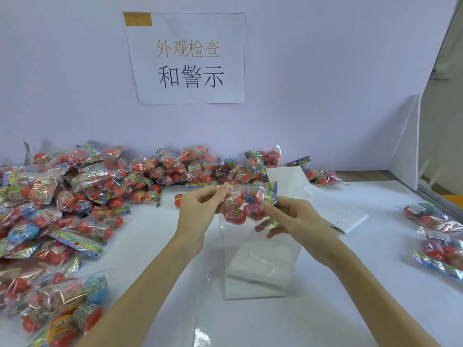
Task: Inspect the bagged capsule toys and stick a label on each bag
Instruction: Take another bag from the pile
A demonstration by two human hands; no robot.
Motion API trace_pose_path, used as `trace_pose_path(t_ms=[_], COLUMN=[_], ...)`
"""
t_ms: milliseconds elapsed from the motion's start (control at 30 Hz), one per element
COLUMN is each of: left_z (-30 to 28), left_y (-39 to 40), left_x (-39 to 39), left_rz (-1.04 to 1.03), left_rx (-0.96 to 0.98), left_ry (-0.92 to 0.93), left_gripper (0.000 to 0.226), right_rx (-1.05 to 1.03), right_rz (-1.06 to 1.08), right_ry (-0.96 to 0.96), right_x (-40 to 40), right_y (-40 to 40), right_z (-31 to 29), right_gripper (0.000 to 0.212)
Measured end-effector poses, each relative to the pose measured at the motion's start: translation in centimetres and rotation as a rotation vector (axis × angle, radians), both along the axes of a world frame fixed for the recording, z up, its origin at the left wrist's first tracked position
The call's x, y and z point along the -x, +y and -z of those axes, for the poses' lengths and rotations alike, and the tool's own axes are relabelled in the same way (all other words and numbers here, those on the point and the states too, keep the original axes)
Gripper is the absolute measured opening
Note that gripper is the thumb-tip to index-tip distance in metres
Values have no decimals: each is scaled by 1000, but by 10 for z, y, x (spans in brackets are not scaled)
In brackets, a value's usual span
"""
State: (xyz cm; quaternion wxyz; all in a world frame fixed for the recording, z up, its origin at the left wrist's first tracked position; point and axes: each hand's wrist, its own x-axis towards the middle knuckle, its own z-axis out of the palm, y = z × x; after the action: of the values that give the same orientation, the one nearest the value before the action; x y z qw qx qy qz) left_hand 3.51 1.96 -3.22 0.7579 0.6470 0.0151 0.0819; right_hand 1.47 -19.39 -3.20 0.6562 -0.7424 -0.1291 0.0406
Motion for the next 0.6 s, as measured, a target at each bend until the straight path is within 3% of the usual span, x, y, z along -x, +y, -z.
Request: trace_pose_path(t_ms=[100, 167, 400, 600], left_z=[1, 3, -3, 6], left_y=[-5, -10, -8, -12], left_x=[2, 4, 6, 6], left_rz=[141, 193, 180, 66], left_rx=[-23, -63, 94, 129], left_ry=[39, 33, 42, -14], left_gripper=[39, 33, 17, 14], right_rx=[-12, -47, -70, -230], right_rz=[173, 218, 220, 2], right_ry=[-70, -76, -59, 168], right_x=[-3, -3, 0, 5], right_y=[1, -1, 2, 5], right_z=[6, 6, -3, -3], right_gripper=[22, 20, 22, 53])
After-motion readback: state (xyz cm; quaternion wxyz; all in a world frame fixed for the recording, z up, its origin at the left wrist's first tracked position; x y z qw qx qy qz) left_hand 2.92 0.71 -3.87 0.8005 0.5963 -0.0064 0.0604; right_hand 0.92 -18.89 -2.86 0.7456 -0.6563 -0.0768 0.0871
